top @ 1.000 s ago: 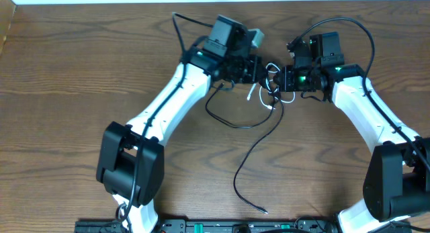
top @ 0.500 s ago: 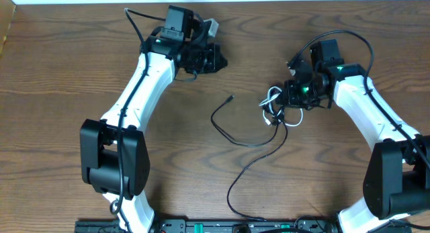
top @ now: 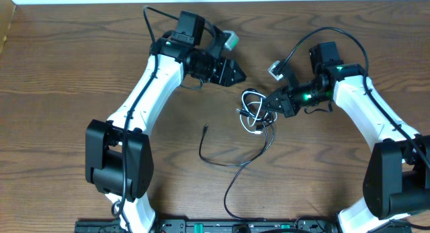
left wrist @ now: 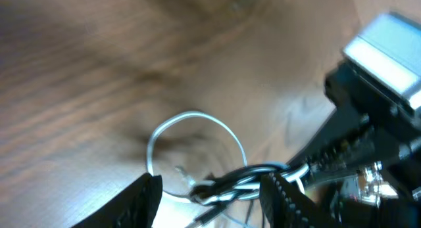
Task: Untangle cables
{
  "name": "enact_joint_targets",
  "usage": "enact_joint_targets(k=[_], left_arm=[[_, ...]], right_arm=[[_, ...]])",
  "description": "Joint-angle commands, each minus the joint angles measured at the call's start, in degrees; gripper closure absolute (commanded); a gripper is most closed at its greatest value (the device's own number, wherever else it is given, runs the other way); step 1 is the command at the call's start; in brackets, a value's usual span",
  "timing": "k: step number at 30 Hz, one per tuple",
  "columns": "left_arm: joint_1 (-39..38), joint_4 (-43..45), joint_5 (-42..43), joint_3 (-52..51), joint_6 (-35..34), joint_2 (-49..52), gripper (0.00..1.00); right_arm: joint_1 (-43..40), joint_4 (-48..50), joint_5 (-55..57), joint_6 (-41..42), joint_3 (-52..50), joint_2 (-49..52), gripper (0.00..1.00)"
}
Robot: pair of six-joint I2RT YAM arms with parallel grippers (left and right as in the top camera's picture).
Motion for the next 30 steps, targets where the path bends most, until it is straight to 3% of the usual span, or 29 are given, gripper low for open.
enact_joint_targets(k=[1,4,10,15,23,25,30], left_arm=[[-0.3,-2.9,3.6,0.3,8.0,-1.6,0.47],[-0.3,-5.6,3.6,-0.3,11.5,-1.2,0.48],[-0.3,-6.8,3.9,-0.7,11.9,0.6,0.49],[-0.3,-6.8,6.7,-0.7,13.6,1.5,0.60],[-0.6,-6.8,6.8,-0.8,14.6,1.7,0.62],[-0.8,-6.8,6.8,-0.8,14.9,1.7,0.67],[-0.8,-6.2,6.7,-0.8,14.9,1.7,0.92]], right_arm=[[-0.2,0.0,-5.1,-5.2,0.5,0.1,0.99],[-0.4,0.1,-8.0,-6.8,0.5,0.1,0.99],[-1.4,0.5,-11.5,-7.7,0.5,0.1,0.99],[-1.9,0.1,-12.1,-7.6,0.5,0.1,0.99],[-3.0,0.1,-15.8,-7.6,0.5,0.1,0.99],[-3.0,0.1,-15.9,-7.5,0.5,0.1,0.99],[-3.3,0.6,-16.0,-5.0,0.5,0.1,0.99]])
